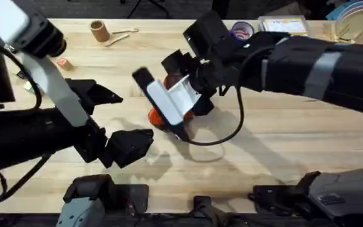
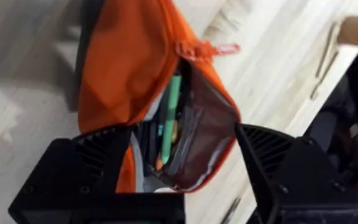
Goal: Unzip the bag, pick up the pens from the table one at a time and place them inside, then zip the bag closed.
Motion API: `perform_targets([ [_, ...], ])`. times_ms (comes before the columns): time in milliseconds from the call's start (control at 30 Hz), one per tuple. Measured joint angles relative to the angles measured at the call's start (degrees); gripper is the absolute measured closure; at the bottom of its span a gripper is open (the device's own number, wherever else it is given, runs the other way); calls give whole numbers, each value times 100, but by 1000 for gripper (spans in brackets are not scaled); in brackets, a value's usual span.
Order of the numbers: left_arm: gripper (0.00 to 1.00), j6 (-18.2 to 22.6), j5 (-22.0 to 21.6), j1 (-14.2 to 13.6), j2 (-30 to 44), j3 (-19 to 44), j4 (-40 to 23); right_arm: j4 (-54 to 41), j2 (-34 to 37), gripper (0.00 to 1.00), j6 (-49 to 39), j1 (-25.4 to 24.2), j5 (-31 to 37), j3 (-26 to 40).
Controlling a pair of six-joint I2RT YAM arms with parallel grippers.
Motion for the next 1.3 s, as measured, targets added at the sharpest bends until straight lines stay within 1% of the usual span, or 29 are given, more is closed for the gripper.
perform_targets([
  [133, 7, 20, -27, 0, 0, 0, 7, -13, -226, 5, 591, -139, -170, 0],
  [333, 7, 39, -107, 0, 0, 0, 244, -239, -621, 6, 1390, -330, -352, 0],
  [467, 8, 39, -134, 0, 0, 0, 386, -795, -803, 6, 1659, -419, -519, 34],
  [633, 7, 43, -252, 0, 0, 0, 529, -1454, -808, 7, 2013, -505, -795, 356],
  [833, 9, 160, -407, 0, 9, 0, 575, -1566, -808, 8, 2384, -650, -1041, 715],
  [1033, 8, 441, -543, 2, 324, 0, 581, -1629, -808, 7, 2591, -676, -1156, 772],
  [1133, 8, 631, -562, 110, 568, 0, 581, -1696, -808, 7, 2655, -676, -1184, 774],
  [1200, 8, 763, -558, 262, 715, 0, 581, -1735, -808, 7, 2690, -676, -1187, 772],
  [1300, 7, 1147, -453, 587, 961, 0, 584, -1753, -808, 7, 2712, -676, -1187, 772],
])
